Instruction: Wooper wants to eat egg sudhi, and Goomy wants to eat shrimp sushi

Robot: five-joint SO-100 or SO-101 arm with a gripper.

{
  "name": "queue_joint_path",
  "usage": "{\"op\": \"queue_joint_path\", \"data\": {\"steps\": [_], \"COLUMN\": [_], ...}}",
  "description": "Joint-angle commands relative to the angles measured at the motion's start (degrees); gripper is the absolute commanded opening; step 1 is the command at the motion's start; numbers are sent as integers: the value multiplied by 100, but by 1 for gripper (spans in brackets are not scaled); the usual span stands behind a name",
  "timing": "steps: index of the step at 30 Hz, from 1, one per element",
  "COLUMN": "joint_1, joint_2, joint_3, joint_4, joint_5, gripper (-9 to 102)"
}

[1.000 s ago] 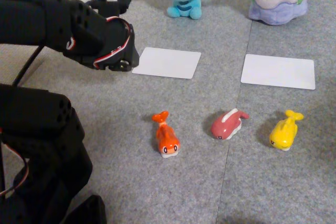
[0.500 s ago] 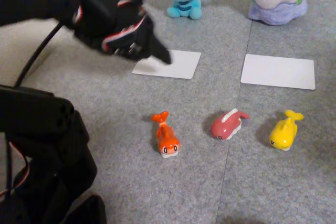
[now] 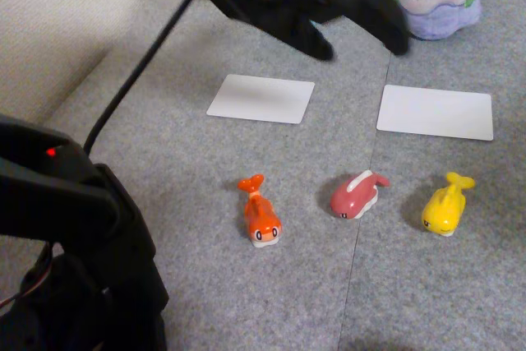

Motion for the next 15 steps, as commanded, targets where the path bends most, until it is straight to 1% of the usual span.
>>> {"op": "queue_joint_path", "data": {"steps": [1,4,9,12,15], "joint_1": [439,668,817,923,1072], "joint_2": [-598,-1608,-3032,-3524,-3727], "joint_3": [-299,-325,-334,-334,-422], "joint_4": [-79,-343,-1292,-1784,-1969], "joint_5": [-475,-782,-870,-879,-949], "gripper": [23,23,22,22,22]}}
